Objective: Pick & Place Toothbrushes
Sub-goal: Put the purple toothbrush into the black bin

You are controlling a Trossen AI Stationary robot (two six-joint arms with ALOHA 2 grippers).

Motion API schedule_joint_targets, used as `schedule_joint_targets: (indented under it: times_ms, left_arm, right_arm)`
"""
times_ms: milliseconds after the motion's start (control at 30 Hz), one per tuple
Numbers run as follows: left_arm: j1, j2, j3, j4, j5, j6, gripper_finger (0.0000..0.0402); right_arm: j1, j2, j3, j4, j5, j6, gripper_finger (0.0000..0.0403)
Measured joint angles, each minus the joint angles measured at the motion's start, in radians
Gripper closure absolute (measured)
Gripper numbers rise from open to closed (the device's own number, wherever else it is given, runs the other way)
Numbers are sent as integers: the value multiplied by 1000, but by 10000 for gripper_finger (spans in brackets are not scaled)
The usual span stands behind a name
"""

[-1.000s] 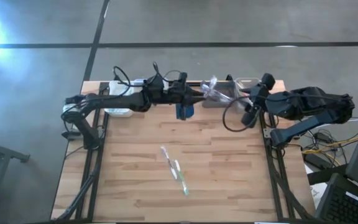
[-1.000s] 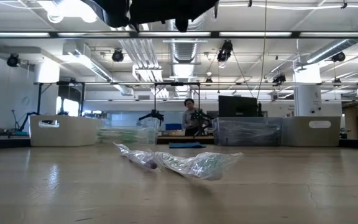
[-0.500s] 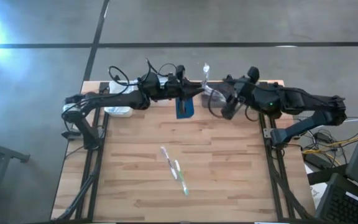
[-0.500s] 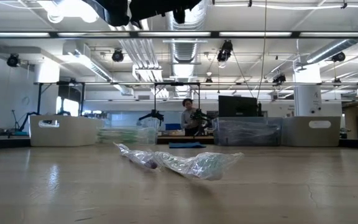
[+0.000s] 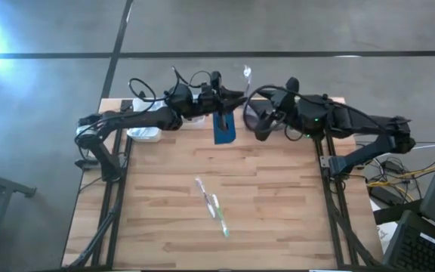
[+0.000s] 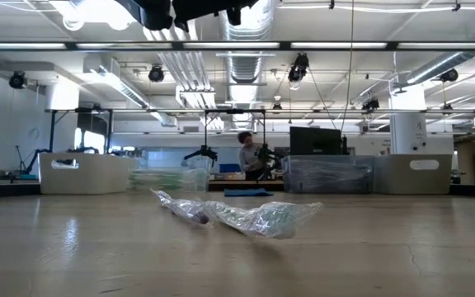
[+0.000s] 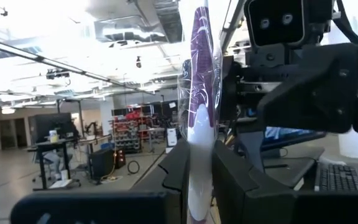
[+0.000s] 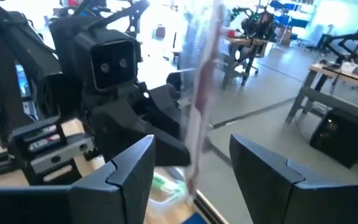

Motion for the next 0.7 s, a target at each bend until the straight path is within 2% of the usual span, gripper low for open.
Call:
schedule_joint_targets:
  times_ms: [300, 500, 700]
  left_arm:
    - [1, 0, 0, 1, 3, -18, 353]
    - [1, 0, 0, 1, 5, -18, 353]
    - [3, 0, 0, 1, 5, -16, 353]
  right_arm:
    - [-26, 34, 0, 62, 9, -36, 194]
    - [-58, 47, 0, 156, 6, -61, 211]
    - [-71, 58, 0, 165, -2, -58, 238]
